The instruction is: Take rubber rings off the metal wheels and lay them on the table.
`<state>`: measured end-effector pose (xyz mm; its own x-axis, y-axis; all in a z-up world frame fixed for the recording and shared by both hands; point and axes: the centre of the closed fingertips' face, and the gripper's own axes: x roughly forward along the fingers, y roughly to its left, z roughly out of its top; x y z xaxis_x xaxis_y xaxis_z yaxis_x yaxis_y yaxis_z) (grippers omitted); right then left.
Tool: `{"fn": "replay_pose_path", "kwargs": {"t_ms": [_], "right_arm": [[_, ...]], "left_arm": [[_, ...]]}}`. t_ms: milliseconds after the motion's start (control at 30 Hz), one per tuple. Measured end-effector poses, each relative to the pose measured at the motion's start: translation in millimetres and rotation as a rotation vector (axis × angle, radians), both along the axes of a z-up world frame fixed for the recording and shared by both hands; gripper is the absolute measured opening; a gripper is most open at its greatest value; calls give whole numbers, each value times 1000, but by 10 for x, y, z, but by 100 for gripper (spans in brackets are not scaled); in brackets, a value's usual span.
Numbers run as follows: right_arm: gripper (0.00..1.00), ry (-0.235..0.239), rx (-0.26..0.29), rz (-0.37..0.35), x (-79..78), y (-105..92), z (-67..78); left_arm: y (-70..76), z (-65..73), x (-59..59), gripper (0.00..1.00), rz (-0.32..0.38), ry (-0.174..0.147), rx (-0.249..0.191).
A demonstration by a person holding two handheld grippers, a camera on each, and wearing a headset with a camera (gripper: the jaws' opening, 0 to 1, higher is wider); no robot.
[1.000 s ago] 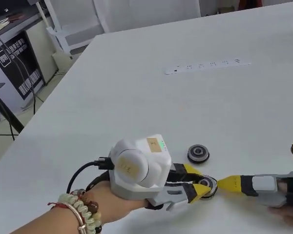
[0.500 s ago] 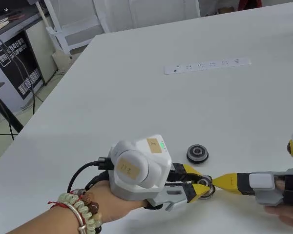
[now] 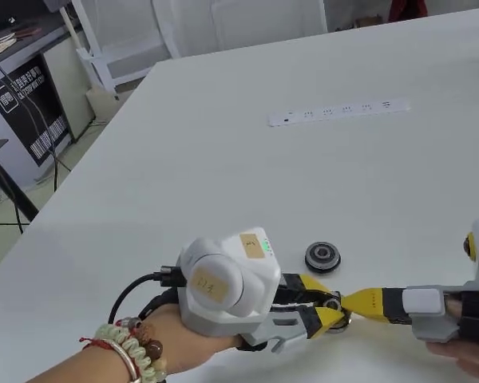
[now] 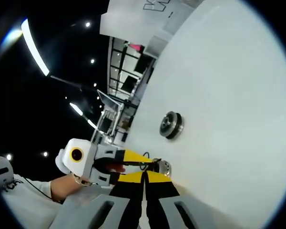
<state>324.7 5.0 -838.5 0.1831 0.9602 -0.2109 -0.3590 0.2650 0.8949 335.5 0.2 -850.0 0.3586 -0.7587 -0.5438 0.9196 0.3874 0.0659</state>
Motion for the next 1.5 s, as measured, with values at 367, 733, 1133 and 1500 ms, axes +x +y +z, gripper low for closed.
{"fn": "replay_pose_path", "kwargs": {"t_ms": [367, 733, 1133, 1500], "right_arm": [[0, -28, 28, 24, -41, 32, 65], [0, -36, -7, 7, 15, -3, -2], [0, -23, -30, -12, 62, -49, -59], [0, -43, -32, 16, 24, -47, 9]], "left_arm": [[16, 4, -1, 15, -5, -1, -2], [8, 9, 7, 15, 6, 7, 6], [-21, 85, -26, 19, 14, 37, 29], [-24, 385, -57, 35, -44, -26, 31]]}}
